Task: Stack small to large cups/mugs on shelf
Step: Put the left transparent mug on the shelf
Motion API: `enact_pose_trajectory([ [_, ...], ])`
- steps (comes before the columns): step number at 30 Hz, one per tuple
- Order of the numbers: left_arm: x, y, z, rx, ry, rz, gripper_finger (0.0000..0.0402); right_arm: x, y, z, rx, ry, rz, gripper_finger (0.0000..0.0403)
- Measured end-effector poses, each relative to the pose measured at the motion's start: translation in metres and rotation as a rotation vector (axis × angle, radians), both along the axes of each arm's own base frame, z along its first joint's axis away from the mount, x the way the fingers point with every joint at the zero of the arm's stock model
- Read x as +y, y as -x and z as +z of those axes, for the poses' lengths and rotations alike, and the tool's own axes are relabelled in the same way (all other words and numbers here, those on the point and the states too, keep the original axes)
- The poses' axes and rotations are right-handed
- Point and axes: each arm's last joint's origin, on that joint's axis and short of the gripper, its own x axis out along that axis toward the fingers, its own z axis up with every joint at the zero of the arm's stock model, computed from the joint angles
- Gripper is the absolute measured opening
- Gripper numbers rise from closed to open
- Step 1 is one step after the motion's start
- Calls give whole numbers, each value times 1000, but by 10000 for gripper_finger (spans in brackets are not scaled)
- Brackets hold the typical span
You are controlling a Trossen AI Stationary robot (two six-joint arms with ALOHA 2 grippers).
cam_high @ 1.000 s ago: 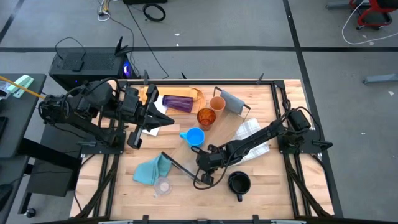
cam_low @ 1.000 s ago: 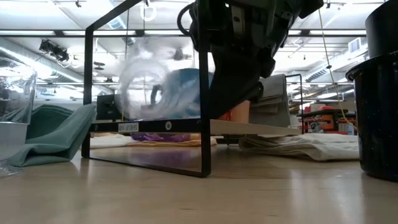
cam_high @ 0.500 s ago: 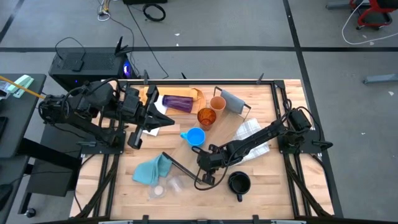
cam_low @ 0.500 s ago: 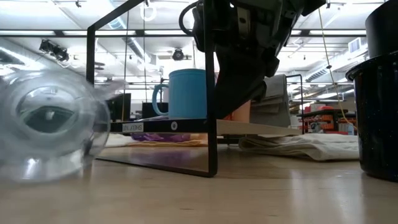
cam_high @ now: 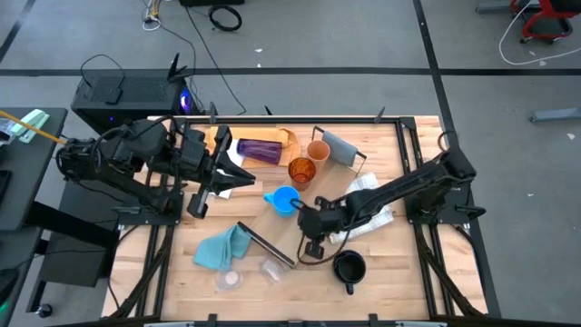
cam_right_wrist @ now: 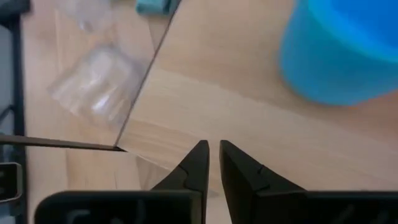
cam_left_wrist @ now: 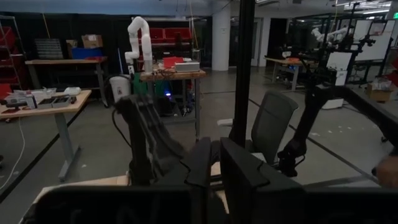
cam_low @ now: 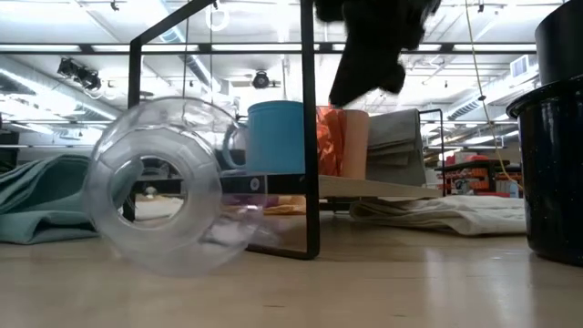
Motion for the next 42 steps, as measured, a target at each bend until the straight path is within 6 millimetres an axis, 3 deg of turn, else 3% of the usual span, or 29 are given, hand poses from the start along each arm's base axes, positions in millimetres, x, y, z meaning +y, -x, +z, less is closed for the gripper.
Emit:
enact_pose_trajectory([
  [8, 0, 0, 0, 6, 16, -1, 29, -2, 24, 42, -111, 29, -34, 48],
  [12, -1, 0, -4, 56, 47, -18, 30, 8, 36, 56, -148, 2, 11, 49],
  [22, -32, 0, -28, 310, 142, -145, 64, 89, 85, 65, -144, -131, 318, 94],
  [29, -63, -1, -59, 615, 262, -97, 84, 114, 107, 64, -195, -75, 235, 111],
  [37, -106, -15, -110, 968, 327, 73, 83, 116, 111, 65, -202, -77, 215, 110],
  [42, -128, -15, -146, 1163, 331, 297, 78, 114, 111, 68, -211, -78, 208, 110],
])
